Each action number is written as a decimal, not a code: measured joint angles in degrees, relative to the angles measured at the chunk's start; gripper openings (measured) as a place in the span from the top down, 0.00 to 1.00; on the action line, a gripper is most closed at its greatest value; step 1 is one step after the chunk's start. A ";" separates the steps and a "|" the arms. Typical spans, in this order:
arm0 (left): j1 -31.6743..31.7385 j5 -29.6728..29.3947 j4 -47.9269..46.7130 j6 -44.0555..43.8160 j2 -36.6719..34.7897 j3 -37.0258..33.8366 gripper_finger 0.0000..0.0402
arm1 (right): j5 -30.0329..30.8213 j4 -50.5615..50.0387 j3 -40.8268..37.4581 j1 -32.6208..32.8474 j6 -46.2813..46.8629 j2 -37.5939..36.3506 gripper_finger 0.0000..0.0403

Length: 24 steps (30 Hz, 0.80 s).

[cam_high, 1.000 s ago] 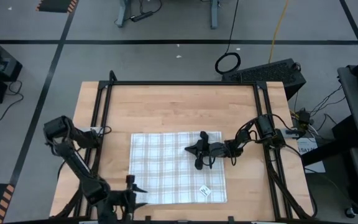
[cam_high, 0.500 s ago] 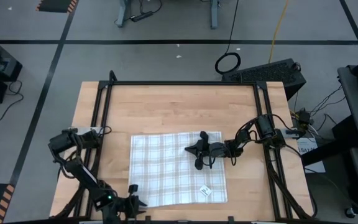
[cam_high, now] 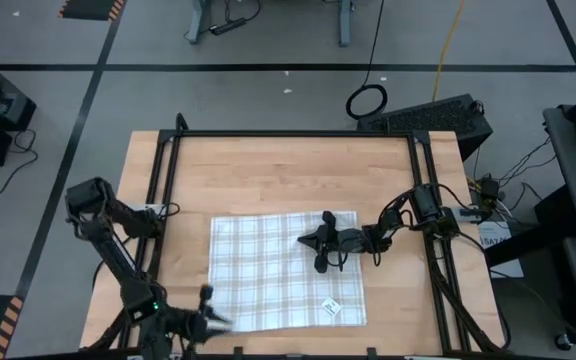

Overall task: Roll towel
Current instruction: Roll the white towel

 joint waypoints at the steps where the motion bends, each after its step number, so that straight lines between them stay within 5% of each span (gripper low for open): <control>1: 0.74 -3.57 -0.56 2.80 -0.52 0.00 0.80 | 0.00 0.48 -0.01 -0.03 0.01 0.01 1.00; 4: 4.92 -7.11 -0.92 8.10 -1.88 -1.05 0.80 | 0.00 1.38 -0.02 -0.04 0.22 -0.10 1.00; 14: 24.15 3.39 11.11 8.46 -2.15 -12.54 0.80 | 0.02 6.67 -0.02 -0.04 -0.47 -0.34 1.00; 24: 33.70 8.17 15.27 -3.81 -2.15 -25.26 0.80 | -1.54 1.99 1.86 2.17 -3.03 -6.96 1.00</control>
